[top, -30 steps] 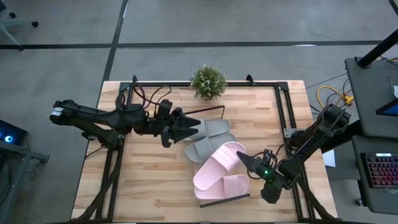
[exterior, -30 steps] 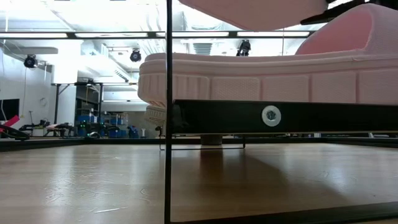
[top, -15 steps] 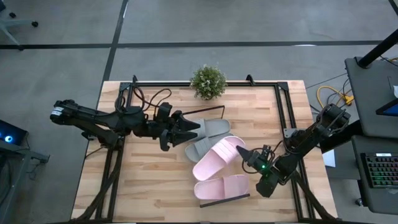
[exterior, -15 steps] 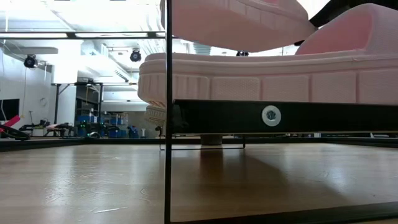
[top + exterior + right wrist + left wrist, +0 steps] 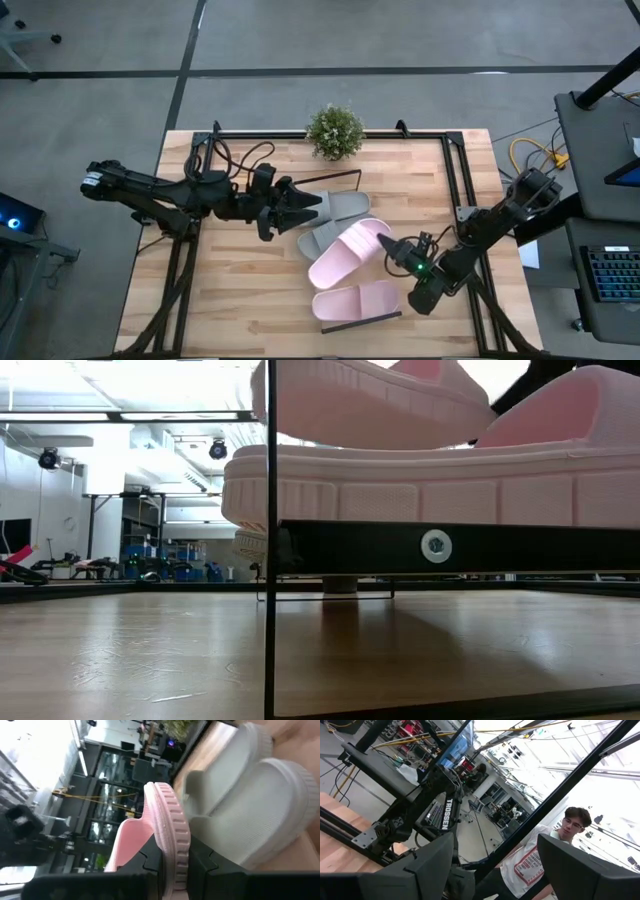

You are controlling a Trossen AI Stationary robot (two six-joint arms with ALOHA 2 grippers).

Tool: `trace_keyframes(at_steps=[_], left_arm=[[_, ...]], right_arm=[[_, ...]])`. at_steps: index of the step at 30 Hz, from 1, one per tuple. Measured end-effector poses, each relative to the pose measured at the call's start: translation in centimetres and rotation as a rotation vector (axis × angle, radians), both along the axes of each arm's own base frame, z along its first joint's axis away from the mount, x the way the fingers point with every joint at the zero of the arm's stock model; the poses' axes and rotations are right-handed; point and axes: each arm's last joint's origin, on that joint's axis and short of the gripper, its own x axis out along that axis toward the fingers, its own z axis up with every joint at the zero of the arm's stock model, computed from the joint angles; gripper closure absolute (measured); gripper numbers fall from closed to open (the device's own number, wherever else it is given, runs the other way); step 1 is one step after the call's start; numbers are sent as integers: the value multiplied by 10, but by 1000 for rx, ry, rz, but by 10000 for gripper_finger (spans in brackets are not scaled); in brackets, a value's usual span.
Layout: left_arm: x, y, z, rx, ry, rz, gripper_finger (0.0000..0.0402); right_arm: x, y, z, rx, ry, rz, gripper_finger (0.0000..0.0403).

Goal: Pick and place slides into the shelf
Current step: Put the pink slide on the shelf

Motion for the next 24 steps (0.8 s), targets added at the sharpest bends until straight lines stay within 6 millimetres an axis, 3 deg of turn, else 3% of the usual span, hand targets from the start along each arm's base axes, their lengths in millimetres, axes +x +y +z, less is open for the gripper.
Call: trace_keyframes(at_steps=[11, 24], left_arm=[[0, 0, 0, 1, 1, -4, 129], [0, -1, -1, 4, 4, -12, 129]], right_arm=[[17, 23, -44, 76, -45, 36, 367], [5, 18, -27, 7, 1, 43, 367]])
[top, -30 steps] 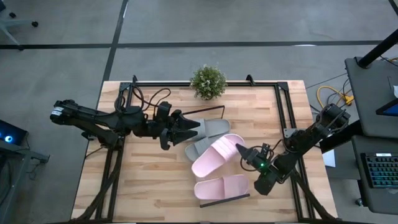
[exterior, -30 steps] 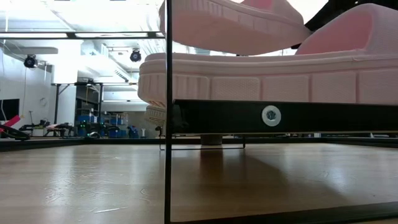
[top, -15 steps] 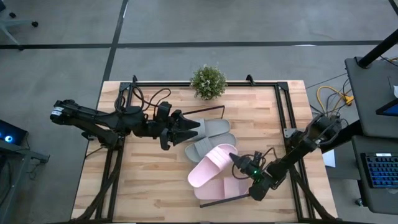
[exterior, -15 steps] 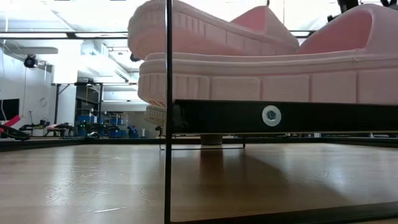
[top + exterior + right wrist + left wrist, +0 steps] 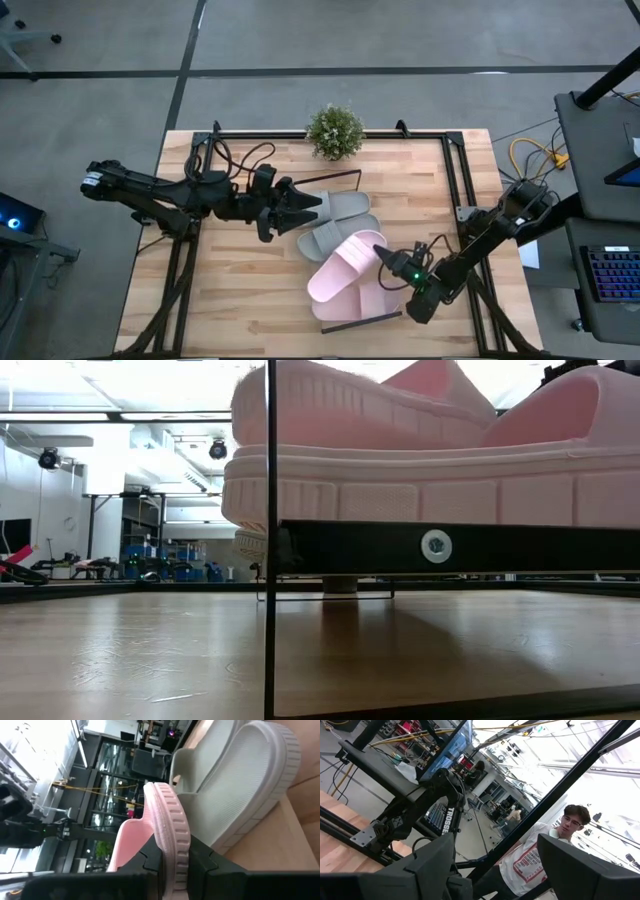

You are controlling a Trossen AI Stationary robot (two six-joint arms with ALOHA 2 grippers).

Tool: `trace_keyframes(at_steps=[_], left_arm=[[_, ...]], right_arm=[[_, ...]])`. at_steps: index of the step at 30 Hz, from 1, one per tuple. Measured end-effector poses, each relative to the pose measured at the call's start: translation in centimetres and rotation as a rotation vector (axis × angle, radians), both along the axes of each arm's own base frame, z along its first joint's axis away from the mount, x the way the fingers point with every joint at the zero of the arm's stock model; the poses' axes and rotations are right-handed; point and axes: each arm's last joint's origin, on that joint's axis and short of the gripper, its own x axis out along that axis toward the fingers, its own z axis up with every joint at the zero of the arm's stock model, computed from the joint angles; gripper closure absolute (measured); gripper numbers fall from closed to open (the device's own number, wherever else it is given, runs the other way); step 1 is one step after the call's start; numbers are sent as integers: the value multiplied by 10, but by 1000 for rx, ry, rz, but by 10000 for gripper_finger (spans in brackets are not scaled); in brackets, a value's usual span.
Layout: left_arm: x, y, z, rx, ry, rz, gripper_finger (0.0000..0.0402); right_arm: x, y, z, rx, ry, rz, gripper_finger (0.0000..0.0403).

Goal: Pick and place slides into the shelf
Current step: Put the pink slide on the shelf

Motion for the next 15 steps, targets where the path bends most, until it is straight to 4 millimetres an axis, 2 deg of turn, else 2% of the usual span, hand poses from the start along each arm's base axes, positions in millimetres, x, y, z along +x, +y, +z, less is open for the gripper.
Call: trace_keyframes(at_steps=[15], left_arm=[[-1, -4, 1, -5, -8, -36, 129]], right_arm=[[-1, 0, -3, 11, 39, 29, 367]])
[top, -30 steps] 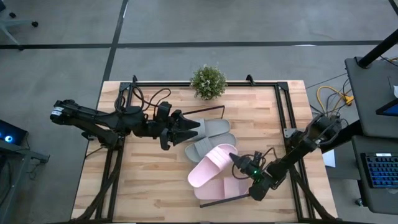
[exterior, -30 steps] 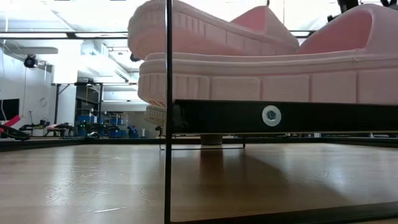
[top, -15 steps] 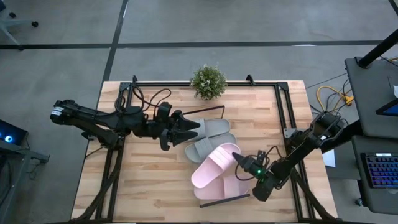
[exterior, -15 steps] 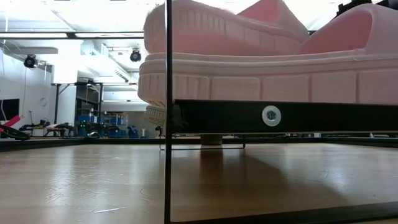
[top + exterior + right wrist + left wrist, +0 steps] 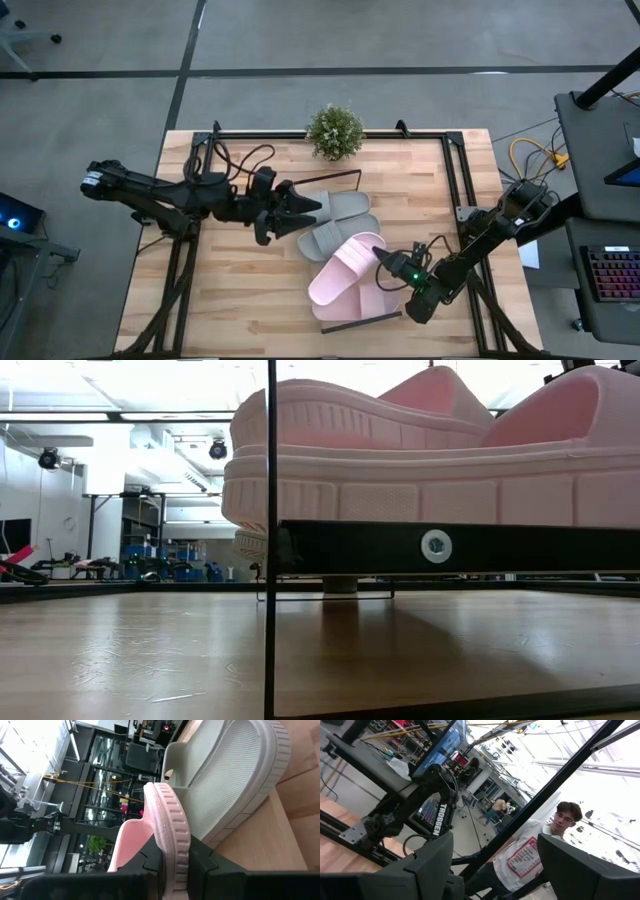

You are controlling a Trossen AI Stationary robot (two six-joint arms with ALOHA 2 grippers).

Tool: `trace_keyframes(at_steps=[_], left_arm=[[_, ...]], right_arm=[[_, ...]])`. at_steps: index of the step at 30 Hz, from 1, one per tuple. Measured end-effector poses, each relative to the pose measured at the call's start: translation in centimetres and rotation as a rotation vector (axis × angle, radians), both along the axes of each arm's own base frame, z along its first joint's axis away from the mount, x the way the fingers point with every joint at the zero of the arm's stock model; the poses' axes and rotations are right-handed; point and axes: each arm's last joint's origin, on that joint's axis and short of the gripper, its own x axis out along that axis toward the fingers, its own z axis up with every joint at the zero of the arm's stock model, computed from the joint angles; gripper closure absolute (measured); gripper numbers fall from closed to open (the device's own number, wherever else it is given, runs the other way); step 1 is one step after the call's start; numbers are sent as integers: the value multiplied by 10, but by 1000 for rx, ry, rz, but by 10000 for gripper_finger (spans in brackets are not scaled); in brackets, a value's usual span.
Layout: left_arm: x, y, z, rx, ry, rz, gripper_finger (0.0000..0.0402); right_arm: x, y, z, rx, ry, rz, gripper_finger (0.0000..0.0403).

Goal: Pick and place slides into the shelf
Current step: Put the pink slide on the shelf

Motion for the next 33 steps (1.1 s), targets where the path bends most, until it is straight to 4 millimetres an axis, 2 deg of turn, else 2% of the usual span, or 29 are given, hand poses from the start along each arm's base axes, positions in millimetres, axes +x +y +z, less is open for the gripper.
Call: trace_keyframes(at_steps=[6, 11, 17, 22, 30, 33], left_arm=[[-1, -6, -3, -64, 29, -44, 129], [-1, -17, -19, -60, 175, -64, 129], [-4, -36, -37, -74, 293, 50, 129], [-11, -49, -71, -232, 337, 154, 129], [-33, -73, -127, -550, 138, 267, 129], [-40, -80, -139, -601, 96, 282, 129]], right_arm=[[0, 0, 1, -5, -8, -7, 367], [0, 0, 1, -6, -11, -10, 367], [0, 0, 1, -6, -12, -10, 367], [1, 0, 1, -7, -15, -12, 367], [1, 1, 2, -4, -17, -11, 367], [1, 1, 2, -3, -18, -11, 367]])
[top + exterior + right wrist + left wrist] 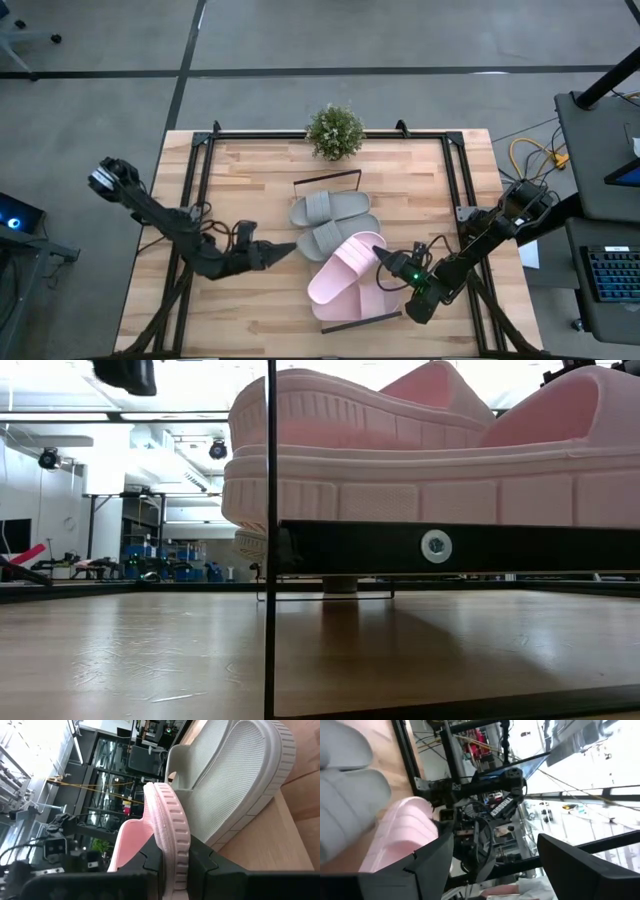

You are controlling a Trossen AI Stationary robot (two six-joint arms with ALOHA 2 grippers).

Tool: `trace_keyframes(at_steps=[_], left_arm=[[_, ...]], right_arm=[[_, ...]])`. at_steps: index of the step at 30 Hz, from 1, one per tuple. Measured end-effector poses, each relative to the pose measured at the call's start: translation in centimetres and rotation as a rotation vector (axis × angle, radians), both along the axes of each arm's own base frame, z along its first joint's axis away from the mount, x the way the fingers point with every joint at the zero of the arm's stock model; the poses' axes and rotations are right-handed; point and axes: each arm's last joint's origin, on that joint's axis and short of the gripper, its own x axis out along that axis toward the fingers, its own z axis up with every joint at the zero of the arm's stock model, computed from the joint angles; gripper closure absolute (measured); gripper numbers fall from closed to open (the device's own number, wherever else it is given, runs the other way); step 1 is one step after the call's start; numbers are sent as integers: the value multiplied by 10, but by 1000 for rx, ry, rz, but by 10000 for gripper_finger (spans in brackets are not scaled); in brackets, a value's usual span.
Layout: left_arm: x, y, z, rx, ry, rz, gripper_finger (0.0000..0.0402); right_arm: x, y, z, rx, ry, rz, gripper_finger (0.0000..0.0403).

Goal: Pick and place slides into the shelf
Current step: Put the pink slide on the shelf

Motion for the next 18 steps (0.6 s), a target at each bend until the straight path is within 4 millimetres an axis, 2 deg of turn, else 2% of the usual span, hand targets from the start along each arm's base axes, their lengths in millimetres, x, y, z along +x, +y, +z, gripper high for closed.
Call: trace_keyframes(at_steps=[6, 12, 18], left_arm=[[3, -15, -15, -55, 2, 15, 129], [16, -37, -45, -153, 42, -11, 129], [25, -52, -63, -250, -14, -12, 129]], right_arm=[[0, 0, 0, 5, -4, -1, 367], [0, 0, 1, 7, -6, -1, 367], [0, 0, 1, 1, -21, -11, 367]])
